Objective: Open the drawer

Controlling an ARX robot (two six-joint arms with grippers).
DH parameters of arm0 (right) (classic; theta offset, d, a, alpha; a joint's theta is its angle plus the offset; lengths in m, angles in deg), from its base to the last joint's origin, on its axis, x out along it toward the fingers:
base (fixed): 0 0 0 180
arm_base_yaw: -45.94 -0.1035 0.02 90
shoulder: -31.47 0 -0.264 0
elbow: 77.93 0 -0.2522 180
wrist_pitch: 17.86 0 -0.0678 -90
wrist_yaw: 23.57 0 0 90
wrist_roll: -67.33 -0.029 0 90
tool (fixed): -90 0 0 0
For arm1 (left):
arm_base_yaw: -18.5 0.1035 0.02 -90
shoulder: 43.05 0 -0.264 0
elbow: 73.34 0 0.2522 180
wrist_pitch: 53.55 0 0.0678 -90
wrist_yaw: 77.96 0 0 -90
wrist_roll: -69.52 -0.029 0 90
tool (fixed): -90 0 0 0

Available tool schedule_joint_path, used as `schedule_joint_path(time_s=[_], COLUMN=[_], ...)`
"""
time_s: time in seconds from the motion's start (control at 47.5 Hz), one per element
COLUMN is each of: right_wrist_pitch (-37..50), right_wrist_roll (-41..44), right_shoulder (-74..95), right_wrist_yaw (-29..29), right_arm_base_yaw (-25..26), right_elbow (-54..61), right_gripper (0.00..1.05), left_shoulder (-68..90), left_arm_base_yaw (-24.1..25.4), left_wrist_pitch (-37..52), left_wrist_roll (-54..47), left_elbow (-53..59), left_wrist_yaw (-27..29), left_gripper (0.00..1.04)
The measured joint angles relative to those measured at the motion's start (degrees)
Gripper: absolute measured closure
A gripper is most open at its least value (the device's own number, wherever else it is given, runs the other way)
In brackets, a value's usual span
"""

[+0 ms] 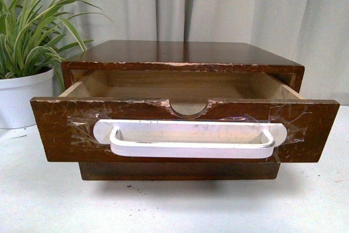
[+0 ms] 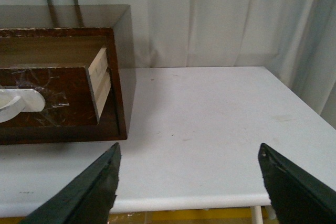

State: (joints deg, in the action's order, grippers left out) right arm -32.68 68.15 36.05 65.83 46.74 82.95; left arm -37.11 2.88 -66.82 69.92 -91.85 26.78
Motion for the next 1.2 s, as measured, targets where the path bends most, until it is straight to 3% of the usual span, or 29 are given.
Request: schedule_joint_path(time_s=[0.189, 0.274, 0.379, 0.8, 0.884, 0.968, 1.2], right_wrist_pitch=[0.31, 0.42, 0.50, 0.85, 0.85, 0.85, 0.85], right_wrist_roll=[-0.09, -0.09, 0.00, -0.13, -0.15, -0.17, -0.17], right_shoulder=[-1.20, -1.73, -2.21, -4.33, -4.33, -4.33, -4.33], right_wrist_yaw=[0.37, 0.33, 0.42, 0.39, 0.39, 0.39, 0.39], right_arm_base_yaw=[-0.59, -0.59, -0.59, -0.59, -0.59, -0.59, -0.59], right_elbow=[1.53, 2.12, 2.73, 4.96, 4.96, 4.96, 4.96], right_gripper=[0.66, 0.84, 1.04, 1.03, 0.91, 0.73, 0.38], left_shoulder=[-2.01, -3.19, -4.90, -5.73, -5.73, -5.73, -5.73], left_arm_base_yaw=[5.51, 12.41, 15.28, 15.41, 15.41, 15.41, 15.41], left_wrist_pitch=[-0.07, -0.57, -0.55, -0.59, -0.59, -0.59, -0.59], left_wrist_roll=[-0.11, -0.15, -0.07, -0.15, -0.13, -0.15, -0.15], left_elbow=[1.33, 1.90, 3.23, 4.15, 4.15, 4.15, 4.15], left_wrist_yaw=[-5.09, -13.57, -14.08, -14.62, -14.62, -14.62, -14.62], left_gripper=[0.61, 0.81, 1.01, 0.98, 0.86, 0.66, 0.30])
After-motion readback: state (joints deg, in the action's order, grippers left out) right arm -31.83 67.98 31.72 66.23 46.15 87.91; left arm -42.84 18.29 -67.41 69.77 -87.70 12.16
